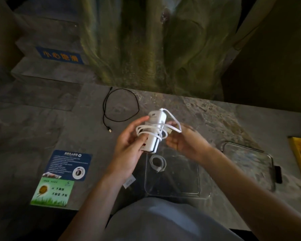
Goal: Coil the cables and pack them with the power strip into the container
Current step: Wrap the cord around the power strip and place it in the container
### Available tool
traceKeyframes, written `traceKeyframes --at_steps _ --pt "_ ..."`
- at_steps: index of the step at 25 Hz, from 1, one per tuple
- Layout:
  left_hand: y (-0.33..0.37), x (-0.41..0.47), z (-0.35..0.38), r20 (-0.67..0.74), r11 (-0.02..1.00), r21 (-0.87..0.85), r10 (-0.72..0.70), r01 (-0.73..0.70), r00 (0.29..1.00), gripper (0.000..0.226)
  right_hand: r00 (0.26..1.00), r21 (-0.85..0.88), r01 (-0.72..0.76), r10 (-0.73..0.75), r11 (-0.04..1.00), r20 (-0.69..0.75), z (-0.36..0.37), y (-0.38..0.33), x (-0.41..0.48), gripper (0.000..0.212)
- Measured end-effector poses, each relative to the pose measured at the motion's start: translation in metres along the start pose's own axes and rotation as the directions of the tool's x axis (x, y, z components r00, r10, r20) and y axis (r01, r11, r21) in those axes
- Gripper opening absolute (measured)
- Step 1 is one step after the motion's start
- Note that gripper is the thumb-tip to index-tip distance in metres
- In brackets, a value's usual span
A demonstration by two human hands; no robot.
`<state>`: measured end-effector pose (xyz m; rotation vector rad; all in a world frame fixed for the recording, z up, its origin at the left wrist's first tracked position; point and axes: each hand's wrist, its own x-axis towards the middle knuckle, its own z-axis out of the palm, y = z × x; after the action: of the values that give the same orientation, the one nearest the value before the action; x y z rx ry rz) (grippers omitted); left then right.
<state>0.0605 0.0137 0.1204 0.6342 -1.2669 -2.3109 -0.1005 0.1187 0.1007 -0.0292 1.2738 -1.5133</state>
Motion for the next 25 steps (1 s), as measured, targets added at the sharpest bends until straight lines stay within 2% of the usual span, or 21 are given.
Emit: traceKeyframes --at_steps 2,6,9,14,16,19,22,25 --pt "-0.023 0.003 0.002 -0.076 0.997 0.076 0.000 0.006 0.997 0.035 0.996 0.009 -0.046 0.046 0.999 -0.073 -0.008 0.028 -0.006 0.010" --pt "-0.058 0.001 0.005 -0.054 0.950 0.309 -0.019 0.035 0.998 0.034 0.985 0.104 0.007 0.011 0.995 -0.169 -0.014 0.058 -0.027 0.016" --pt "-0.077 0.002 0.006 -0.026 0.872 0.489 -0.015 0.026 1.000 0.032 0.965 0.105 0.051 -0.022 0.993 -0.260 -0.024 0.068 -0.041 0.022" --pt "-0.104 0.002 0.027 0.034 0.719 0.695 -0.017 -0.011 0.999 0.033 0.951 0.095 0.099 -0.066 0.991 -0.303 -0.040 0.083 -0.058 0.026" --pt "-0.116 0.003 0.034 0.054 0.675 0.738 -0.053 -0.005 0.997 0.033 0.945 0.054 0.129 -0.106 0.990 -0.308 -0.048 0.091 -0.060 0.029" --pt "-0.132 -0.001 0.043 0.086 0.651 0.758 -0.167 0.044 0.982 0.035 0.917 -0.107 0.143 -0.172 0.984 -0.360 -0.068 0.108 -0.056 0.030" --pt "-0.145 -0.004 0.049 0.112 0.653 0.745 -0.325 0.137 0.939 0.038 0.874 -0.200 0.084 -0.169 0.976 -0.456 -0.089 0.120 -0.048 0.017" --pt "-0.158 -0.003 0.052 0.048 0.657 0.703 -0.426 0.272 0.903 0.038 0.864 -0.296 0.031 -0.174 0.955 -0.473 -0.104 0.130 -0.041 0.008"
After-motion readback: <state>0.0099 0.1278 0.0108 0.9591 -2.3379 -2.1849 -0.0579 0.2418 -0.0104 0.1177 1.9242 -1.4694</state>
